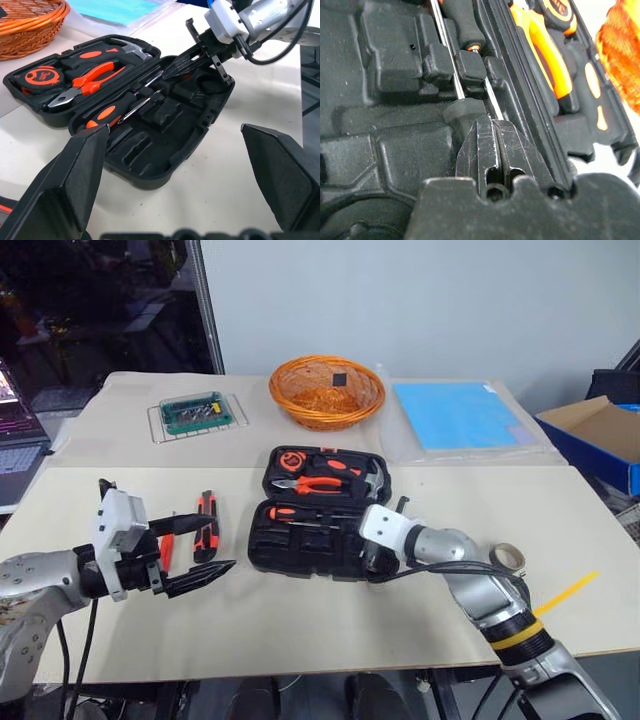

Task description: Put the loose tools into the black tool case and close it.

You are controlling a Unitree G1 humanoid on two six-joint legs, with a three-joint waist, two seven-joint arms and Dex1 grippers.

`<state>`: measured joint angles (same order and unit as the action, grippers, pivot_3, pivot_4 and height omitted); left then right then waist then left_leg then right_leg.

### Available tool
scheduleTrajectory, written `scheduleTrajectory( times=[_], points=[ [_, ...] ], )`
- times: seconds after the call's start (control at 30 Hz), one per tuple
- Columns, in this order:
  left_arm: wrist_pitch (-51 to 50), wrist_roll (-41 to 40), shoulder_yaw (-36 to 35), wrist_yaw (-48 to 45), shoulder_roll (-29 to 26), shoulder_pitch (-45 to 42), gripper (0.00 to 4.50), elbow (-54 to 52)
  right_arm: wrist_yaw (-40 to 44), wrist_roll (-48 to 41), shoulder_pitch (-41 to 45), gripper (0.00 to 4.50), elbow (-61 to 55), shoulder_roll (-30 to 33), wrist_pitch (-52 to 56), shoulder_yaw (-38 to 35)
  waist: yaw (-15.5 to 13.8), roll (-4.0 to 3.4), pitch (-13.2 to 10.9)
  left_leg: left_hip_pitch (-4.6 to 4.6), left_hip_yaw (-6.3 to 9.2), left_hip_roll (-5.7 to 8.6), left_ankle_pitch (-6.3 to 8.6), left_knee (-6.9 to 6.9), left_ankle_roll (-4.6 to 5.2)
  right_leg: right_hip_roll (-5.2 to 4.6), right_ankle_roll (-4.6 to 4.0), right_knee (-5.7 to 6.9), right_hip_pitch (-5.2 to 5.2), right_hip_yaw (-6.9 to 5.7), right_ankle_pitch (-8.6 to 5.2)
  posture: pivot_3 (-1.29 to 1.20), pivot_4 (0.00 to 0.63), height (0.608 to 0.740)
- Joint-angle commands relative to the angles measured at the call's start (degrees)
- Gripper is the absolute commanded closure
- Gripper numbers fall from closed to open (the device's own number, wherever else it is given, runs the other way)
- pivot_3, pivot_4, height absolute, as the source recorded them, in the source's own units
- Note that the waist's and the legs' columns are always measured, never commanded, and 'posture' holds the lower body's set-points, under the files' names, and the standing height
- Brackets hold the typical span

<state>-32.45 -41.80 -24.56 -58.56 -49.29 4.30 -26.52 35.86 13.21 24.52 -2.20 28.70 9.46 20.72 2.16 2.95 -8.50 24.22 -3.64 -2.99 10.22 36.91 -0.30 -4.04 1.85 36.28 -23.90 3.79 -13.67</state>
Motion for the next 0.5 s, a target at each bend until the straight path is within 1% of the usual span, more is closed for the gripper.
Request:
scheduleTrajectory(
  times=[0.03, 0.1, 0.13, 0.17, 0.23, 0.27, 0.3, 0.33, 0.37, 0.43, 0.5],
  points=[
    [0.89, 1.92, -2.31, 6.98, 2.77, 0.08, 0.00, -0.34, 0.60, -16.24, -1.31, 4.49, -7.60, -6.70, 5.95, -11.11, -0.01, 0.00, -0.02, 0.01, -0.01, 0.00, 0.00, 0.00, 0.00, 0.00, 0.00, 0.01, -0.01, 0.00, 0.01, 0.00, 0.150, 0.740],
    [0.30, 4.29, -3.13, 13.30, 5.15, 0.20, 0.00, -0.52, 3.02, -27.03, -0.98, 4.49, -14.45, -8.53, 11.94, -17.16, -0.06, -0.07, -0.14, 0.24, -0.03, -0.01, -0.11, 0.00, 0.18, -0.01, 0.03, 0.21, -0.06, 0.04, 0.07, 0.00, 0.150, 0.740],
    [-1.67, 4.75, -3.52, 16.97, 6.16, 0.20, 0.00, -0.71, 5.42, -32.32, -1.03, 4.49, -17.89, -7.74, 14.85, -19.36, -0.04, -0.11, -0.16, 0.38, -0.03, 0.03, -0.12, 0.01, 0.19, -0.05, 0.33, 0.44, -0.23, 0.09, 0.16, 0.00, 0.150, 0.740],
    [-4.20, 5.27, -3.87, 20.67, 6.85, 0.26, 0.00, -0.98, 6.30, -34.07, -1.03, 4.49, -20.10, -6.59, 16.24, -20.69, -0.10, -0.13, -0.17, 0.42, -0.02, 0.06, -0.12, 0.01, 0.20, -0.04, 0.42, 0.50, -0.29, 0.10, 0.16, 0.00, 0.150, 0.740],
    [-9.81, 8.89, -3.68, 29.54, 7.65, 0.26, 0.00, -2.06, 9.19, -38.78, -1.32, 3.92, -23.54, -3.58, 18.93, -22.64, -0.15, -0.12, -0.17, 0.42, 0.07, 0.05, -0.11, 0.00, 0.20, 0.00, 0.47, 0.51, -0.25, 0.08, 0.13, 0.00, 0.150, 0.740],
    [-14.65, 7.87, -4.14, 33.24, 8.25, -0.37, 0.00, -2.55, 11.91, -41.35, -2.01, 3.70, -25.38, -0.43, 20.68, -23.78, -0.25, -0.10, -0.18, 0.42, 0.08, 0.05, -0.09, -0.02, 0.20, 0.01, 0.48, 0.48, -0.25, 0.05, 0.10, 0.00, 0.150, 0.740],
    [-18.15, 6.82, -4.52, 35.56, 8.70, -0.98, 0.00, -2.88, 13.81, -43.48, -2.49, 3.35, -26.68, 1.85, 22.09, -24.51, -0.41, -0.10, -0.18, 0.42, 0.10, 0.06, -0.09, -0.04, 0.20, 0.01, 0.48, 0.46, -0.24, 0.04, 0.09, 0.00, 0.150, 0.740],
    [-22.23, 5.84, -5.18, 39.11, 10.32, -2.35, 0.00, -3.10, 17.07, -45.44, -3.44, 2.87, -28.08, 5.74, 23.20, -25.77, -0.50, -0.08, -0.19, 0.42, 0.10, 0.07, -0.09, -0.05, 0.20, -0.01, 0.48, 0.47, -0.24, 0.03, 0.06, 0.00, 0.150, 0.740],
    [-25.20, 5.73, -5.49, 41.88, 11.41, -3.52, 0.00, -3.24, 18.89, -47.06, -3.91, 2.59, -28.88, 8.41, 24.12, -26.88, -0.80, -0.08, -0.20, 0.42, 0.10, 0.07, -0.09, -0.05, 0.20, 0.00, 0.47, 0.48, -0.24, 0.01, 0.05, 0.00, 0.150, 0.740],
    [-28.82, 6.88, -5.28, 45.51, 12.49, -5.25, 0.00, -3.44, 20.14, -50.05, -4.07, 1.99, -29.55, 11.32, 25.60, -28.49, -1.16, -0.06, -0.25, 0.40, 0.09, 0.09, -0.09, -0.04, 0.20, -0.05, 0.48, 0.47, -0.24, -0.01, 0.03, 0.00, 0.150, 0.740],
    [-31.57, 7.49, -4.17, 47.39, 12.81, -6.60, 0.00, -3.62, 20.59, -51.05, -4.01, 1.18, -29.67, 13.28, 25.63, -28.83, -1.12, 0.01, -0.24, 0.37, 0.10, 0.09, -0.10, -0.04, 0.19, -0.02, 0.44, 0.48, -0.24, -0.01, 0.02, 0.00, 0.150, 0.740]
  ],
)
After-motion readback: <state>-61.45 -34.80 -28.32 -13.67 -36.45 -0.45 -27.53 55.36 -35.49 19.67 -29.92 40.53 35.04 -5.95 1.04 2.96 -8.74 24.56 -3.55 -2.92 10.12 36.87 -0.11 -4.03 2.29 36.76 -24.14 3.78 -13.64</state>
